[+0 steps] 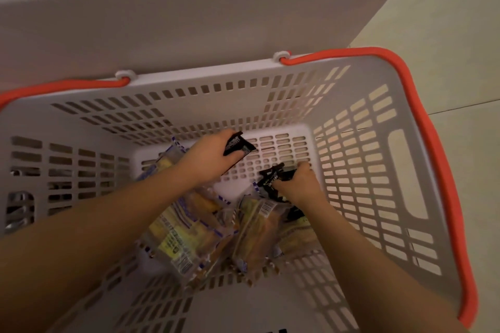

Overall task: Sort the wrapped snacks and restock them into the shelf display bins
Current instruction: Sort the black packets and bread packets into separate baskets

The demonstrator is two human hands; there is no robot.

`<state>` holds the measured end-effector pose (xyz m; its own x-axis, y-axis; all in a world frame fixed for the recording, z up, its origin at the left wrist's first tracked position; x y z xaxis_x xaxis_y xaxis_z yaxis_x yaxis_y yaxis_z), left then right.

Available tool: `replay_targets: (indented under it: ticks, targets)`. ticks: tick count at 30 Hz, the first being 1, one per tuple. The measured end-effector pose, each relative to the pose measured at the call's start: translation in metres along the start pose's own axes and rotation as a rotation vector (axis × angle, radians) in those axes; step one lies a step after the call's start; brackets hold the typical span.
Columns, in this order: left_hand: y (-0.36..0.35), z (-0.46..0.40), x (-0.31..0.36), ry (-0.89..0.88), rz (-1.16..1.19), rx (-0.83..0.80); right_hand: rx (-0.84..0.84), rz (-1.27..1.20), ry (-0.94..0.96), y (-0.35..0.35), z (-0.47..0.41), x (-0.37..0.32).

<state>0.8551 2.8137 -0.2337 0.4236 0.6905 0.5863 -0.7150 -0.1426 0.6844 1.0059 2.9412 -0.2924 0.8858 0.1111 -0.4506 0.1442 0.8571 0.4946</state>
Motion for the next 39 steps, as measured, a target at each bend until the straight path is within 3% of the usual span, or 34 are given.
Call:
replay_targets:
  ticks: [8,13,17,20,24,28,33,39]
  targets:
    - [0.022,0.043,0.008,0.075,0.22,0.086,-0.085,0.093,0.021,-0.013,0.008,-0.011]
    - [0.031,0.071,-0.002,0.197,0.555,0.084,0.146,0.241,0.323,0.024,0.033,-0.05]
    - [0.048,0.106,0.0,0.239,0.895,0.137,0.156,0.038,0.504,0.042,0.083,-0.104]
    - [0.062,0.137,0.004,0.214,1.046,0.226,-0.002,-0.198,0.54,0.028,0.131,-0.14]
    - [0.091,0.183,0.0,0.098,1.102,0.448,-0.314,-0.523,0.424,-0.016,0.179,-0.172]
    - [0.116,0.225,-0.018,0.078,1.241,0.556,-0.485,-0.676,0.324,-0.063,0.218,-0.203]
    - [0.138,0.272,-0.052,0.175,1.227,0.455,-0.535,-0.777,0.104,-0.125,0.264,-0.221]
    - [0.144,0.324,-0.09,0.281,1.14,0.424,-0.756,-0.758,-0.018,-0.187,0.313,-0.227]
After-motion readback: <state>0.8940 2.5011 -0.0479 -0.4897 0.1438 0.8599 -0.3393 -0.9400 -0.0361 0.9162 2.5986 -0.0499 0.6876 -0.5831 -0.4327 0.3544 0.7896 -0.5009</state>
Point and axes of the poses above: each hand's wrist, its own z-axis away from the middle knuckle, its own y-axis out of the back of the hand, x = y × z, the point moved 7 cm from there along -z, towards the middle knuckle, and after that the axes turned 3 degrees about -z, right-handed, at the moved point
